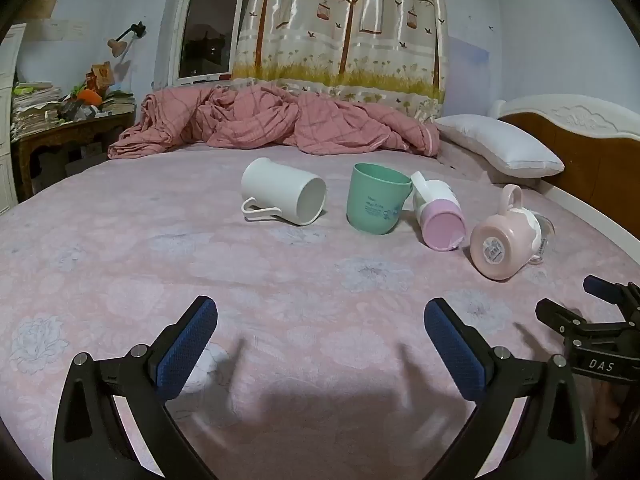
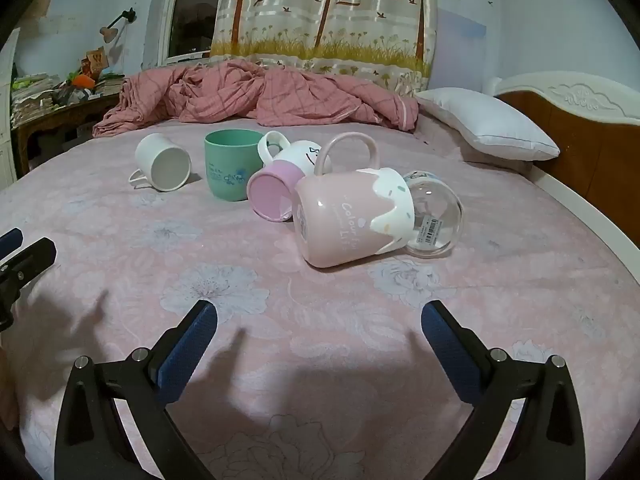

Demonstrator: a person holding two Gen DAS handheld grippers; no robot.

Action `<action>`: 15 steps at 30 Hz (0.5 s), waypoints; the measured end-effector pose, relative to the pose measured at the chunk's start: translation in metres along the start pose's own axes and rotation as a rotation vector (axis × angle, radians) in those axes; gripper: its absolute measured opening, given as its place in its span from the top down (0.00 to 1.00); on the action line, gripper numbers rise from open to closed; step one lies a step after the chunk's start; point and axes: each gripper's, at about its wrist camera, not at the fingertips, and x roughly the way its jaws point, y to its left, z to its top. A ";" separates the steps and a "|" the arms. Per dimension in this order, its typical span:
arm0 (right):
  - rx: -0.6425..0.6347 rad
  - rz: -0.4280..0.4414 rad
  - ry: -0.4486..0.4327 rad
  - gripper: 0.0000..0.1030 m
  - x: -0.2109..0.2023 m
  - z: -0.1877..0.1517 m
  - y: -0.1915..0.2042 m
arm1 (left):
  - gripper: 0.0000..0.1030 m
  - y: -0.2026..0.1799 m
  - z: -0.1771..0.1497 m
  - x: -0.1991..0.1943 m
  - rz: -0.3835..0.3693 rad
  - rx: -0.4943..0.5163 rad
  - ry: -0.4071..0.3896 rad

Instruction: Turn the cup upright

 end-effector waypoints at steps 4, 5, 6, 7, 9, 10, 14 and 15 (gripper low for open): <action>-0.003 -0.002 -0.001 0.00 0.000 0.000 0.000 | 0.00 -0.001 0.001 0.002 0.004 0.008 0.014; -0.002 -0.002 -0.001 0.00 0.000 0.000 0.001 | 0.00 -0.001 0.001 0.002 0.005 0.007 0.014; -0.002 -0.002 0.000 0.00 0.000 0.000 0.001 | 0.00 -0.001 0.001 0.002 0.008 0.007 0.012; -0.002 -0.002 0.001 0.00 0.000 0.000 0.001 | 0.00 -0.001 0.001 0.002 0.010 0.008 0.011; -0.001 -0.002 0.002 0.00 0.001 0.000 0.001 | 0.00 -0.001 0.001 0.003 0.010 0.010 0.010; -0.001 -0.001 -0.002 0.00 0.000 0.000 0.000 | 0.00 -0.003 0.003 0.001 0.013 0.010 0.008; -0.003 -0.002 0.000 0.00 0.001 0.000 0.001 | 0.00 -0.006 0.002 0.001 0.012 0.012 0.007; -0.003 -0.002 0.000 0.00 0.001 0.000 0.001 | 0.00 -0.007 0.002 0.001 0.013 0.012 0.007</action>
